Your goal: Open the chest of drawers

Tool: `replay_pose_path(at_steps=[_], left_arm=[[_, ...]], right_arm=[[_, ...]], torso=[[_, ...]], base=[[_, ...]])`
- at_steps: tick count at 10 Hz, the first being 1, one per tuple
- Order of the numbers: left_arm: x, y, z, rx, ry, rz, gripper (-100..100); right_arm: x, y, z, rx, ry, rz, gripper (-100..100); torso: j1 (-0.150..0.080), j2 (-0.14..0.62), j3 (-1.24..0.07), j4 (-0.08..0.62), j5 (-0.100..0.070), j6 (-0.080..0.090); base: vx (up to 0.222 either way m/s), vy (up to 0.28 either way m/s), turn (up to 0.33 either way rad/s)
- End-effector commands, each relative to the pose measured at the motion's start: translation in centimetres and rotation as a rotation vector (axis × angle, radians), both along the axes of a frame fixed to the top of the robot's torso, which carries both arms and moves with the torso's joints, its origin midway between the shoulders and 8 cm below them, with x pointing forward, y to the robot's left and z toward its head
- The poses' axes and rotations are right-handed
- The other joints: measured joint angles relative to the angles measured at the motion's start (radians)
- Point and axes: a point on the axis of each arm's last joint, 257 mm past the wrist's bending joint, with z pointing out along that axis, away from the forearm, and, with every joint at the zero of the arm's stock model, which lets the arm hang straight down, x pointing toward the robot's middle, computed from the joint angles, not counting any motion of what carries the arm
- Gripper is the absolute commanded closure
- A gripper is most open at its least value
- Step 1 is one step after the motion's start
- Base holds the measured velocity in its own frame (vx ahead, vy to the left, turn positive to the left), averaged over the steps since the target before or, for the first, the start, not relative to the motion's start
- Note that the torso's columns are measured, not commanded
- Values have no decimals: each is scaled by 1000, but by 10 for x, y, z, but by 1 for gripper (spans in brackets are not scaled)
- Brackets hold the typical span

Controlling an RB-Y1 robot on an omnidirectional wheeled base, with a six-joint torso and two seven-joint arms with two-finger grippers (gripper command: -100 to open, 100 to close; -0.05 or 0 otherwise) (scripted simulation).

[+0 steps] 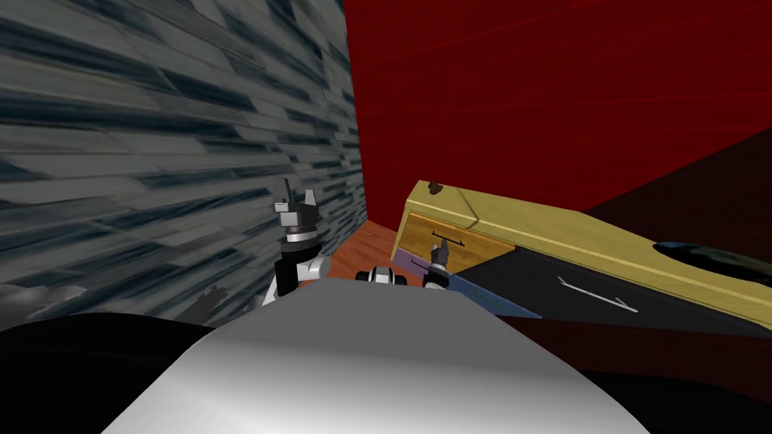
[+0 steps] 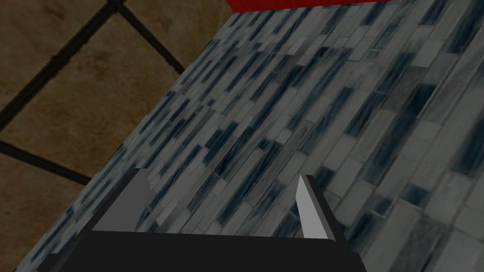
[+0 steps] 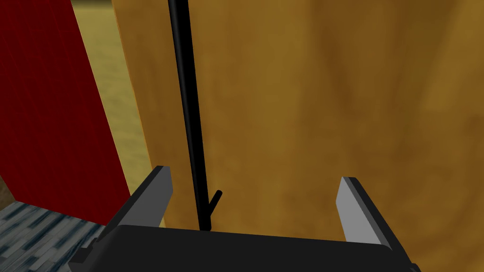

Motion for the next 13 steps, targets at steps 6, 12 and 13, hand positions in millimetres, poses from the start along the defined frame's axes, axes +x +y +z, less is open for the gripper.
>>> replay_pose_path(at_steps=[6,12,13], left_arm=[[0,0,0,0,0,0,0],[0,0,0,0,0,0,0],[0,0,0,0,0,0,0]], right_arm=[[44,-84,8,-37,-2,-188,-100],[73,-141,22,-4,-9,-329,-100],[80,-142,22,17,-12,-333,-100]], torso=[[0,-1,-1,0,0,0],[1,-1,-1,0,0,0],[4,3,1,0,1,-2]], base=[[-121,5,202],[-117,22,198],[-146,54,252]])
